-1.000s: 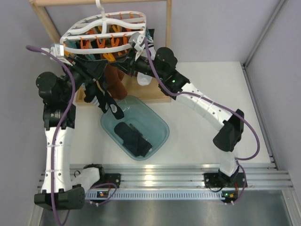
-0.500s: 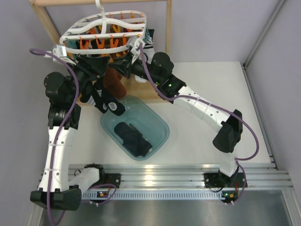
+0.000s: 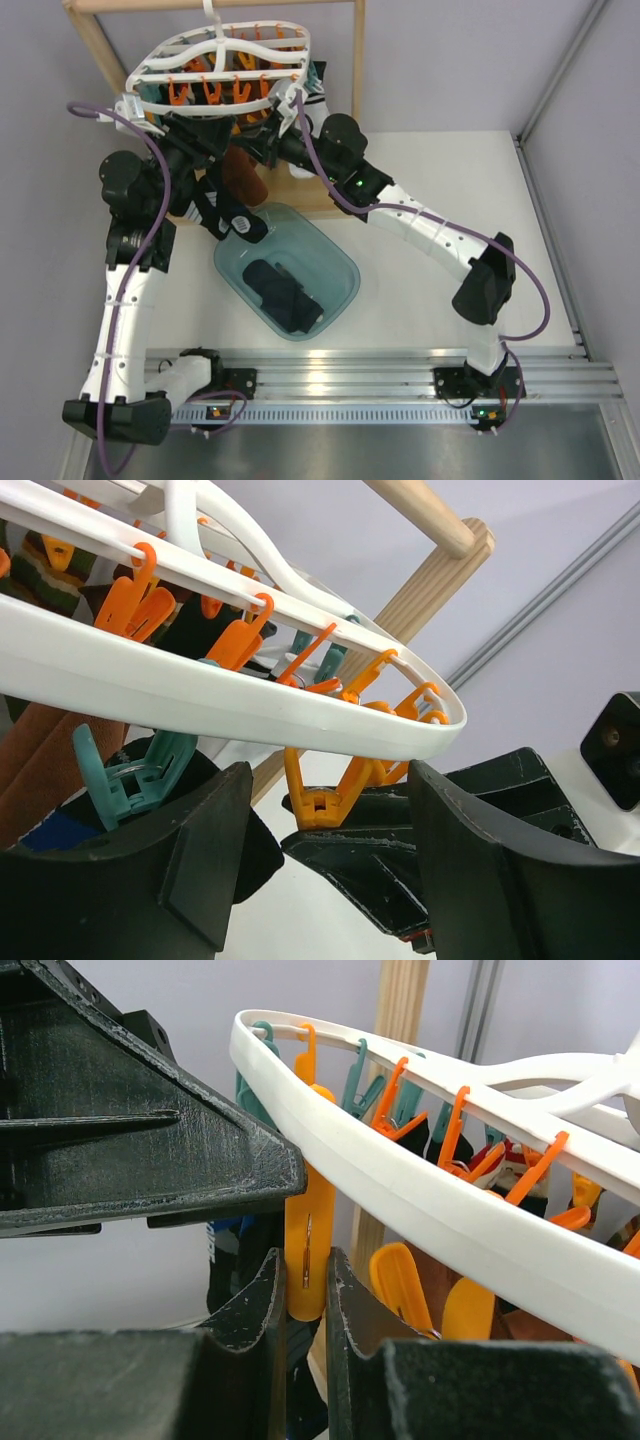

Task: Clip the socks to the hanger
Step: Open the clamp at the hanger.

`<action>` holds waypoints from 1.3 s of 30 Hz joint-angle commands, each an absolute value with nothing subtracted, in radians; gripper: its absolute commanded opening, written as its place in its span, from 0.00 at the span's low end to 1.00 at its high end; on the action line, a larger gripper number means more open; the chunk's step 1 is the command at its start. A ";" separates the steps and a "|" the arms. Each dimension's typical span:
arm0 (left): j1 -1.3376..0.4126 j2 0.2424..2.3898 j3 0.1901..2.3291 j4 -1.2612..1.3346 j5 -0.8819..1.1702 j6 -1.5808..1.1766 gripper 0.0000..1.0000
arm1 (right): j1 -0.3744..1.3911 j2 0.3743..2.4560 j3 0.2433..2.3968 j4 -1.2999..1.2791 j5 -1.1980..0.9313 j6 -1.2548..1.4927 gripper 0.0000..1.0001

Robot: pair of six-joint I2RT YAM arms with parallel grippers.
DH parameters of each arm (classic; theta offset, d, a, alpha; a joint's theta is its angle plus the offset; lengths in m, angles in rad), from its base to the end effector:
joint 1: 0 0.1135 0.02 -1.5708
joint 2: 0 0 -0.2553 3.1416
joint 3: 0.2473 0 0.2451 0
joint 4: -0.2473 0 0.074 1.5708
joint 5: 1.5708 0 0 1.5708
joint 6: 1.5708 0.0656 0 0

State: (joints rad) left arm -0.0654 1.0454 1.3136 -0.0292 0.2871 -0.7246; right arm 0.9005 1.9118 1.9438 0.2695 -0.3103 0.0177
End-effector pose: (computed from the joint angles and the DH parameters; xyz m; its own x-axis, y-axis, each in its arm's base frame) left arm 0.2365 -0.0341 0.4876 -0.0466 -0.6340 -0.7719 0.4091 0.6929 -0.5938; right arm 0.2771 0.3818 0.4622 0.1680 0.2391 -0.9563 -0.9305 0.3589 -0.0738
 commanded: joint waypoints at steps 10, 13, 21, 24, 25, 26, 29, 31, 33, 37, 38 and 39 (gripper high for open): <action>-0.067 1.085 1.345 -0.038 0.276 -0.677 0.75 | 0.923 1.841 1.960 0.373 -0.374 0.089 0.00; -0.067 1.081 1.350 -0.055 0.282 -0.643 0.73 | 0.925 1.838 1.959 0.373 -0.376 0.092 0.00; -0.067 1.137 1.400 -0.043 0.331 -0.566 0.62 | 0.923 1.833 1.940 0.406 -0.405 0.097 0.00; -0.067 1.141 1.410 -0.038 0.302 -0.549 0.62 | 0.925 1.830 1.944 0.408 -0.416 0.094 0.00; -0.067 1.141 1.408 -0.029 0.299 -0.552 0.62 | 0.923 1.830 1.942 0.407 -0.413 0.094 0.00; -0.067 1.138 1.405 -0.015 0.293 -0.558 0.63 | 0.923 1.829 1.942 0.403 -0.411 0.091 0.00; -0.067 1.129 1.399 -0.008 0.264 -0.590 0.66 | 0.923 1.824 1.933 0.402 -0.400 0.084 0.00; -0.067 1.118 1.393 0.026 0.239 -0.609 0.68 | 0.923 1.821 1.924 0.394 -0.382 0.080 0.00; -0.067 1.100 1.376 0.058 0.200 -0.627 0.68 | 0.923 1.816 1.907 0.394 -0.364 0.083 0.00; -0.067 1.072 1.339 0.121 0.161 -0.682 0.69 | 0.923 1.812 1.893 0.394 -0.365 0.086 0.00; -0.067 1.068 1.330 0.130 0.158 -0.692 0.68 | 0.923 1.812 1.891 0.393 -0.367 0.092 0.00; -0.067 1.068 1.327 0.141 0.153 -0.696 0.68 | 0.925 1.815 1.891 0.393 -0.371 0.095 0.00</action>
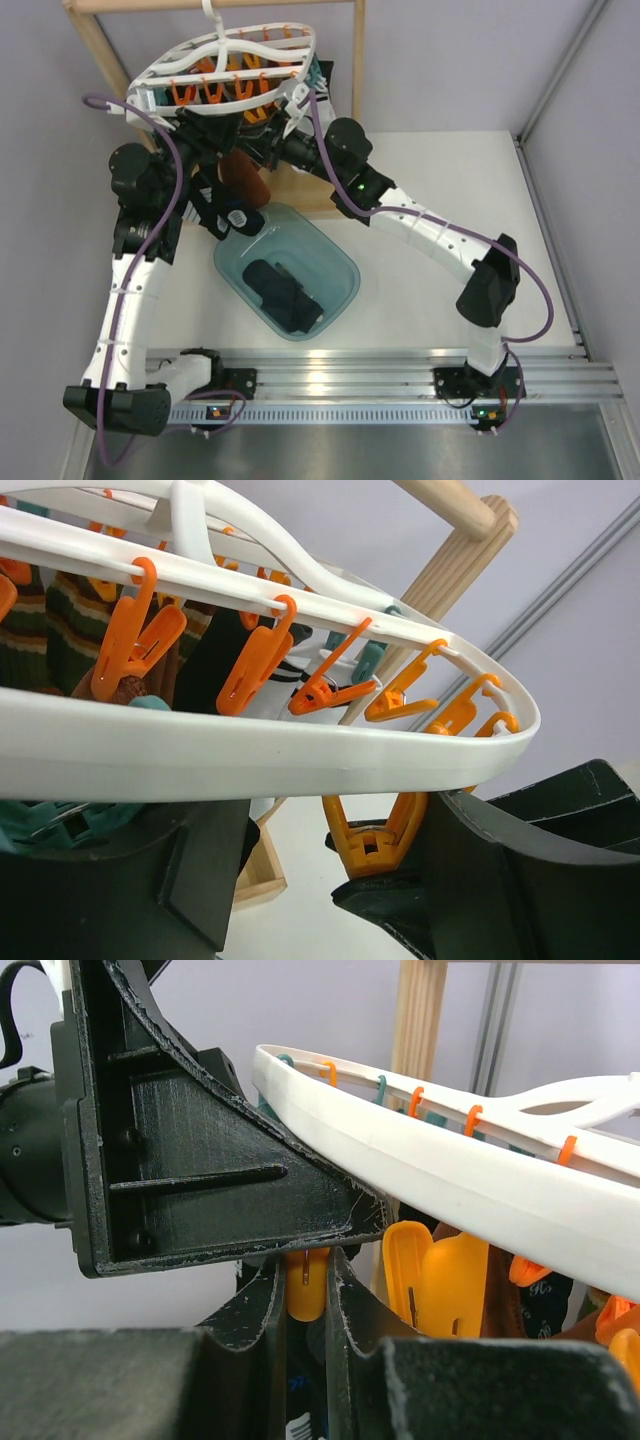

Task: Clip the socks to the hanger
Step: Open the clamp at the hanger.

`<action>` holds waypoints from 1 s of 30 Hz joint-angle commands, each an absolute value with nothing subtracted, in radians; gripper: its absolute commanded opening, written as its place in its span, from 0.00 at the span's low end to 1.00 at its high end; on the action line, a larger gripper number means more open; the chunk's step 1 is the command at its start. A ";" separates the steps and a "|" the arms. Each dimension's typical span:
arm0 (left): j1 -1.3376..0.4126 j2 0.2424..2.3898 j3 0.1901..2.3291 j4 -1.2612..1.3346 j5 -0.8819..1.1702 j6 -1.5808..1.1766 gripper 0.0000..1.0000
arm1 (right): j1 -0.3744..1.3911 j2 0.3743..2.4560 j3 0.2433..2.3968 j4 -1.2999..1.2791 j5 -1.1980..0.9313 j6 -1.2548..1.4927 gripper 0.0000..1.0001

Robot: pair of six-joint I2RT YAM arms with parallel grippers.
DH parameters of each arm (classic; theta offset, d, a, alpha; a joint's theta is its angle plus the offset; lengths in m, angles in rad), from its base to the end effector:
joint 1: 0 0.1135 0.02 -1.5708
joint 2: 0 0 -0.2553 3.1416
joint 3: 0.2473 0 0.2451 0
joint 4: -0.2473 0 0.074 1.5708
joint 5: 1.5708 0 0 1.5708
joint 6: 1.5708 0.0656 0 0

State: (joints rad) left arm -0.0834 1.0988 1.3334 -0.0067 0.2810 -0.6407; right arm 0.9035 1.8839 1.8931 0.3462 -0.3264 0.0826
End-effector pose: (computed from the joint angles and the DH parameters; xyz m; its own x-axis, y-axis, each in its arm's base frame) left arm 0.2522 -0.0393 0.4854 -0.0283 -0.5739 -0.8184 0.4146 0.7383 -0.5321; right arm 0.2702 0.3770 0.4659 0.1379 0.3013 -0.9435 -0.9446 0.3263 -0.0338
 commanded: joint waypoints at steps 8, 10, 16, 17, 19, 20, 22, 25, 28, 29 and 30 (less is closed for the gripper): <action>-0.067 1.078 1.327 0.186 0.158 -0.706 0.53 | 0.923 1.798 1.867 0.396 -0.403 0.084 0.00; -0.067 1.078 1.327 0.193 0.156 -0.701 0.47 | 0.928 1.792 1.850 0.399 -0.413 0.075 0.00; -0.067 1.086 1.341 0.206 0.166 -0.680 0.06 | 0.927 1.786 1.836 0.382 -0.419 0.060 0.00; -0.067 1.092 1.345 0.204 0.176 -0.678 0.00 | 0.927 1.787 1.838 0.370 -0.422 0.052 0.00; -0.067 1.098 1.351 0.195 0.187 -0.676 0.00 | 0.927 1.781 1.833 0.353 -0.420 0.045 0.12; -0.067 1.101 1.353 0.195 0.196 -0.678 0.00 | 0.925 1.776 1.826 0.341 -0.420 0.037 0.22; -0.067 1.104 1.354 0.192 0.212 -0.680 0.00 | 0.919 1.750 1.783 0.339 -0.417 0.029 0.36; -0.067 1.108 1.353 0.176 0.213 -0.681 0.00 | 0.910 1.714 1.721 0.328 -0.417 0.026 0.54; -0.067 1.108 1.353 0.173 0.218 -0.681 0.00 | 0.904 1.681 1.666 0.315 -0.426 0.014 0.57; -0.067 1.111 1.353 0.170 0.221 -0.681 0.00 | 0.904 1.677 1.654 0.311 -0.433 0.012 0.57; -0.067 1.111 1.354 0.167 0.221 -0.681 0.00 | 0.902 1.669 1.634 0.299 -0.442 0.009 0.56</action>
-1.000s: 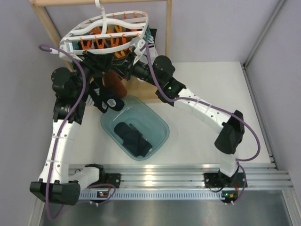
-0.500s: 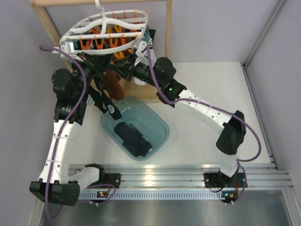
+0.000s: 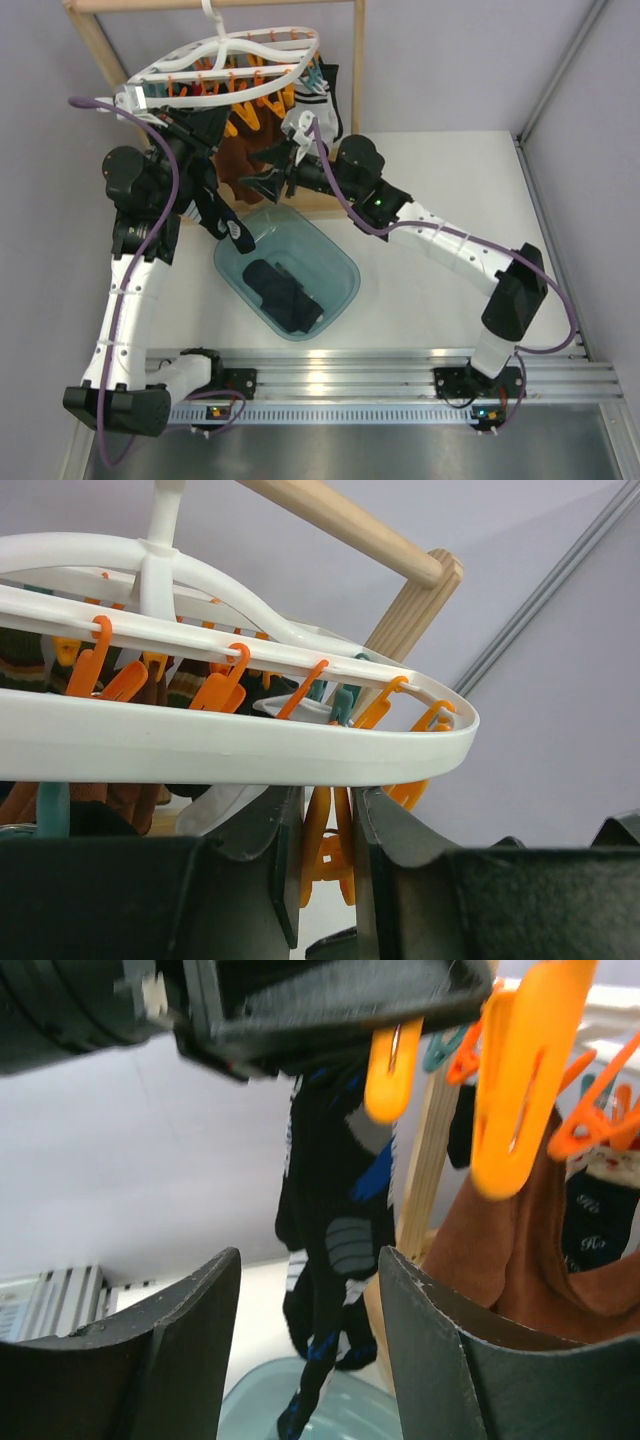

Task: Clip the socks to the hanger
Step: Open the clamp at the hanger, then adjust the sock in the bin.

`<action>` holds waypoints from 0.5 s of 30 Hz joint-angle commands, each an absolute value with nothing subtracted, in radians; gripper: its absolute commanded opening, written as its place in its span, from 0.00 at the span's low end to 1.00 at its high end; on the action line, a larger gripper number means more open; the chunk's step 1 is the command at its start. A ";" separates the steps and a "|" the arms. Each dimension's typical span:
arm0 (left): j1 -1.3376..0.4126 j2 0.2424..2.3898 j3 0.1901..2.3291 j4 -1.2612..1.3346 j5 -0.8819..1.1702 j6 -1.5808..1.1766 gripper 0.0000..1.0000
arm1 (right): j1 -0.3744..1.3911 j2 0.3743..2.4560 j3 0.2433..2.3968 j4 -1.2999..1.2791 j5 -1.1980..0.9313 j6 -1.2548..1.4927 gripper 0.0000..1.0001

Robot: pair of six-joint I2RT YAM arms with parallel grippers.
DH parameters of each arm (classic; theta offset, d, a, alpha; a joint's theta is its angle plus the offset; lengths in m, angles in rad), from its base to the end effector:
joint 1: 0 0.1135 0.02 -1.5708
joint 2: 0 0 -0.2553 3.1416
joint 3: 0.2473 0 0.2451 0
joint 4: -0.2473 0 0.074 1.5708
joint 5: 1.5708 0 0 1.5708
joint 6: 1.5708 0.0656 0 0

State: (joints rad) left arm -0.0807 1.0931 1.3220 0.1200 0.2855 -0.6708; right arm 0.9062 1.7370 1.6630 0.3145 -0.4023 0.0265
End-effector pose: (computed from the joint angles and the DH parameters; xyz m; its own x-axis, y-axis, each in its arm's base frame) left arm 0.2469 -0.0385 0.4994 0.0549 -0.6028 -0.7960 0.4791 0.7153 -0.5087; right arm 0.2475 0.3576 0.4395 0.1214 0.1945 -0.9733 -0.9624 0.2631 -0.0675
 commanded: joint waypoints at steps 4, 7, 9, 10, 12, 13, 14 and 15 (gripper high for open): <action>-0.067 1.114 1.355 0.158 0.227 -0.678 0.00 | 0.900 1.657 1.577 0.229 -0.462 0.008 0.53; -0.067 1.115 1.356 0.152 0.233 -0.675 0.00 | 0.902 1.652 1.513 0.088 -0.505 -0.069 0.50; -0.067 1.115 1.358 0.150 0.239 -0.673 0.00 | 0.907 1.666 1.474 0.003 -0.521 -0.113 0.49; -0.067 1.115 1.359 0.150 0.241 -0.673 0.00 | 0.911 1.673 1.462 -0.106 -0.514 -0.167 0.49; -0.066 1.114 1.358 0.152 0.244 -0.673 0.00 | 0.920 1.698 1.428 -0.164 -0.496 -0.212 0.49; -0.067 1.114 1.359 0.150 0.244 -0.673 0.00 | 0.922 1.707 1.414 -0.181 -0.485 -0.233 0.49; -0.067 1.115 1.358 0.150 0.244 -0.672 0.00 | 0.926 1.713 1.404 -0.214 -0.474 -0.248 0.49; -0.067 1.114 1.359 0.149 0.245 -0.670 0.00 | 0.934 1.741 1.399 -0.234 -0.457 -0.259 0.49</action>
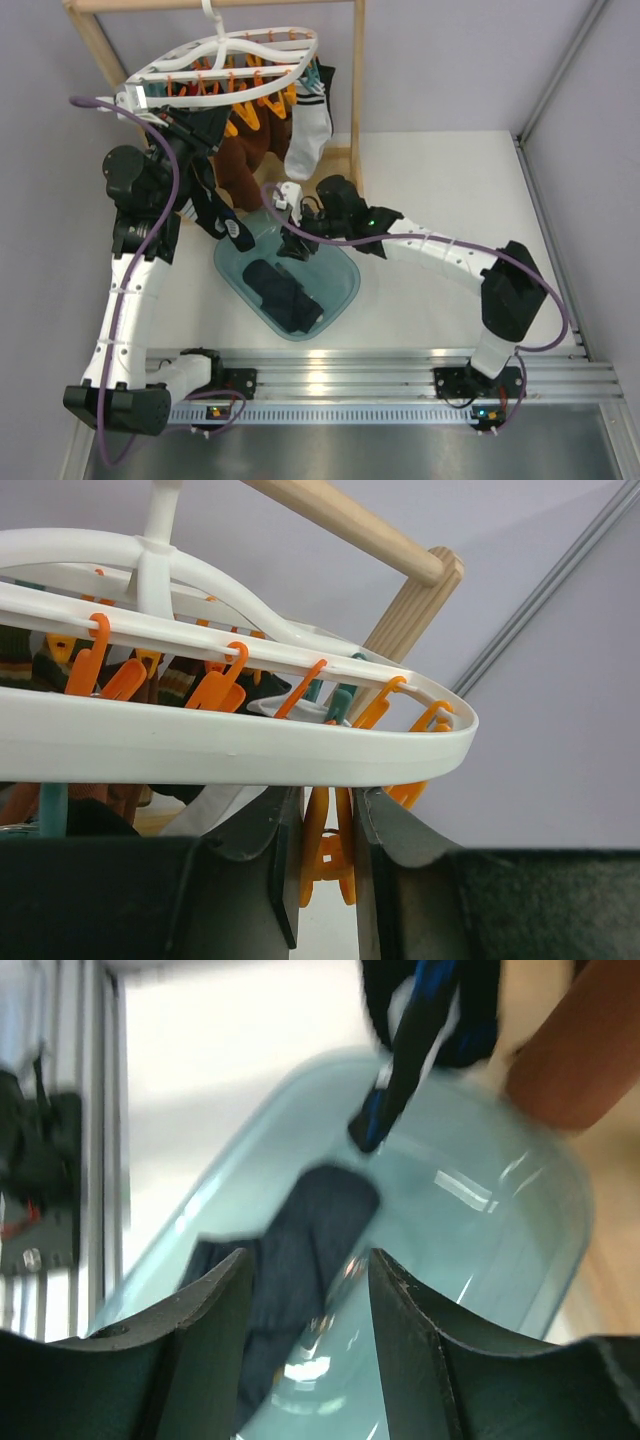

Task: Clip the socks to the hanger
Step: Adjust the sock in the bin.

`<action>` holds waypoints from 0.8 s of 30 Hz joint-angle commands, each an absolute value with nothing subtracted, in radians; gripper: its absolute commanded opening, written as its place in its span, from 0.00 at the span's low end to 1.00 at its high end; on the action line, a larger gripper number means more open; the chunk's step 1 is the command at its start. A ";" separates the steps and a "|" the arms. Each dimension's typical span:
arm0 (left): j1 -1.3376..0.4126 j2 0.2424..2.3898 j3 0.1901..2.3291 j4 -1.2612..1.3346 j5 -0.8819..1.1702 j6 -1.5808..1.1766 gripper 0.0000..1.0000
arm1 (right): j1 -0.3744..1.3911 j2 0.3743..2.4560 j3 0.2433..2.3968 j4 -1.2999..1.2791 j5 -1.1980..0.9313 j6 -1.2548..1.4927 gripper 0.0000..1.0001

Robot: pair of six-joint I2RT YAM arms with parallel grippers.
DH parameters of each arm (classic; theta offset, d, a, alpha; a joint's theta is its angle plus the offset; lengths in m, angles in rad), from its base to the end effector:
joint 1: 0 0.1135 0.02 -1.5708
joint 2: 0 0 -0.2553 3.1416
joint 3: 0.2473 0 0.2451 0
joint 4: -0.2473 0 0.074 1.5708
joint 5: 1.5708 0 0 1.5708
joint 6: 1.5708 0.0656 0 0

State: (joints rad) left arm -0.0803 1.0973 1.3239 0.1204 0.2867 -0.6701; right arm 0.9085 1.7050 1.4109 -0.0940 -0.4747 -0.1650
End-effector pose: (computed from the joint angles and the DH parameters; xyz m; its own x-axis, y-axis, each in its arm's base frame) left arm 0.2481 -0.0386 0.4991 0.0533 -0.6019 -0.7968 0.4786 0.7157 -0.5087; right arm 0.2355 0.3508 0.3050 -0.0716 -0.3294 -0.9415 -0.9867 0.1614 0.0186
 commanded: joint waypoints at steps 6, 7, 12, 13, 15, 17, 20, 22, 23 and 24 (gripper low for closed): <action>-0.067 1.115 1.353 0.143 0.245 -0.663 0.00 | 0.963 1.813 1.361 -0.276 -0.453 -0.233 0.41; -0.067 1.115 1.354 0.143 0.247 -0.661 0.00 | 0.963 1.819 1.356 -0.278 -0.459 -0.197 0.41; -0.067 1.118 1.353 0.143 0.248 -0.663 0.00 | 0.974 1.867 1.325 -0.204 -0.443 -0.086 0.38; -0.067 1.118 1.351 0.143 0.249 -0.663 0.00 | 0.974 1.874 1.325 -0.196 -0.437 -0.062 0.38; -0.067 1.117 1.350 0.141 0.248 -0.663 0.00 | 0.976 1.904 1.335 -0.190 -0.433 -0.037 0.38; -0.067 1.115 1.348 0.138 0.247 -0.663 0.00 | 0.977 1.919 1.330 -0.161 -0.413 -0.020 0.39; -0.067 1.114 1.348 0.137 0.245 -0.660 0.00 | 0.976 1.951 1.336 -0.138 -0.379 -0.009 0.39; -0.067 1.109 1.347 0.132 0.241 -0.655 0.00 | 0.976 1.974 1.333 -0.124 -0.365 -0.006 0.38; -0.067 1.111 1.347 0.130 0.238 -0.653 0.00 | 0.976 1.982 1.332 -0.108 -0.356 -0.005 0.38; -0.067 1.109 1.345 0.129 0.236 -0.652 0.00 | 0.979 1.988 1.331 -0.101 -0.341 -0.006 0.38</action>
